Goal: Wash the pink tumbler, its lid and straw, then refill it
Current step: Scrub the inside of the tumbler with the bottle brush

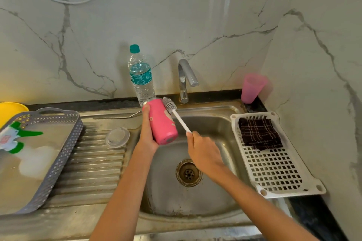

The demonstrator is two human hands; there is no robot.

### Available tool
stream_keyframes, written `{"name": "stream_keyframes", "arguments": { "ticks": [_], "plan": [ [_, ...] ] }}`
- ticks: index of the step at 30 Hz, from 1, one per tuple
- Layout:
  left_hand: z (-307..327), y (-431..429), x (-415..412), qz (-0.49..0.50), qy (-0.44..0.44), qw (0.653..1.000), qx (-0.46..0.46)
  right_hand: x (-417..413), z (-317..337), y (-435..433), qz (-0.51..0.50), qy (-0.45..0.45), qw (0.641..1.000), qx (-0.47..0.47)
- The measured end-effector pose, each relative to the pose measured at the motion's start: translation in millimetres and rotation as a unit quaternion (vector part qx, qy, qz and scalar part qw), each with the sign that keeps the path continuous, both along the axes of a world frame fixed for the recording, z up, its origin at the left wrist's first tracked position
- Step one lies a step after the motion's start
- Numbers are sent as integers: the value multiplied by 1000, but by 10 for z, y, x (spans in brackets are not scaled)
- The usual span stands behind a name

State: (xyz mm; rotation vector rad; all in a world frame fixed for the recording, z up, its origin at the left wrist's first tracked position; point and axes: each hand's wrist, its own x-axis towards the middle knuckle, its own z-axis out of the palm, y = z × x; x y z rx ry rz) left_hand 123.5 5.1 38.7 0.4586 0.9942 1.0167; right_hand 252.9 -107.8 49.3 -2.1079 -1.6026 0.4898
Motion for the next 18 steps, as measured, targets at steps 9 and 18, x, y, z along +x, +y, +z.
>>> {"name": "stream_keyframes", "arguments": {
  "ticks": [9, 18],
  "plan": [
    [-116, -73, 77, 3, -4, 1000, -18, 21, -64, -154, -18, 18, 999, -47],
    [-149, 77, -62, 11, -4, 1000, -20, 1, -106, -391, 19, -23, 998, -49]
  ]
}}
